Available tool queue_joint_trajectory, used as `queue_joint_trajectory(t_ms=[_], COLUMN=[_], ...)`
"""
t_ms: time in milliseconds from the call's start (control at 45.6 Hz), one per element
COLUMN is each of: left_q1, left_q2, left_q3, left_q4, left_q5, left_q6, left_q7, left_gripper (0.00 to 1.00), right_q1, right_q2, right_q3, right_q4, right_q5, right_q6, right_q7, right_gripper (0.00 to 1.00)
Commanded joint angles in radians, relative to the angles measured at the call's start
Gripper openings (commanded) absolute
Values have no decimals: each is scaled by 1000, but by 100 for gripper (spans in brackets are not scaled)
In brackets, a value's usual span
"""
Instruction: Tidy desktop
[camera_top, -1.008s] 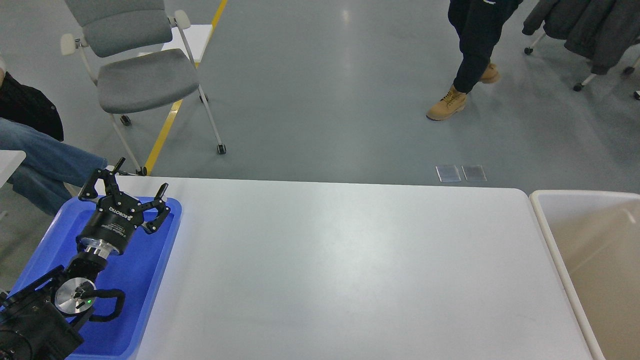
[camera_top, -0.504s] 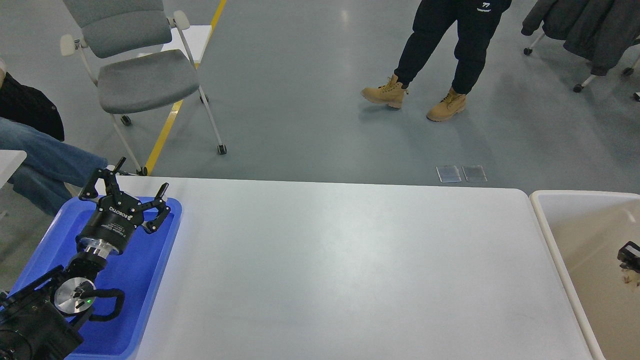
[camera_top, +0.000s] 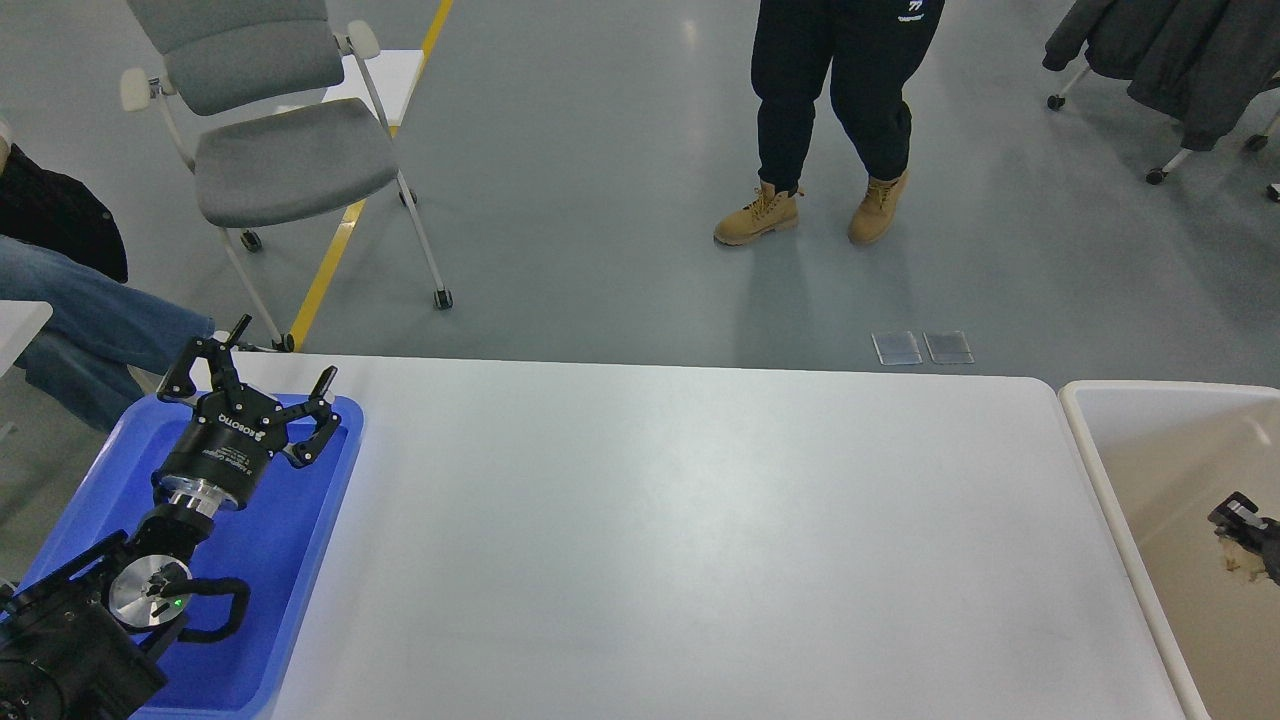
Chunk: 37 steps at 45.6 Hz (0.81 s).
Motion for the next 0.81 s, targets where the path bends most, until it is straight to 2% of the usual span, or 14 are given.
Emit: queue_joint_trajectory(t_ms=[0, 131, 219, 329, 373, 548, 789], left_q1=[0, 0, 0, 0, 0, 0, 0], left_q2=[-1, -1, -1, -1, -1, 1, 1], left_q3=[0, 0, 0, 0, 0, 0, 0], left_q4=[0, 0, 0, 0, 0, 0, 0], left_q5=[0, 0, 0, 0, 0, 0, 0], left_q6=[0, 0, 0, 0, 0, 0, 0], left_q7=[0, 0, 0, 0, 0, 0, 0], left_gripper=[99, 99, 99, 99, 99, 99, 99], right_q1=[46, 131, 222, 389, 516, 797, 1000], right_q2=[-84, -180, -277, -368, -400, -405, -380], right_q3=[2, -18, -27, -79, -174, -374, -395], right_q4=[39, 117, 227, 402, 482, 625, 781], right_q5=[0, 0, -2, -16, -16, -13, -13], right_q6=[-9, -8, -3, -2, -2, 2, 20], right_q7=[0, 0, 0, 0, 0, 2, 2], right_gripper=[98, 99, 100, 100, 100, 100, 100])
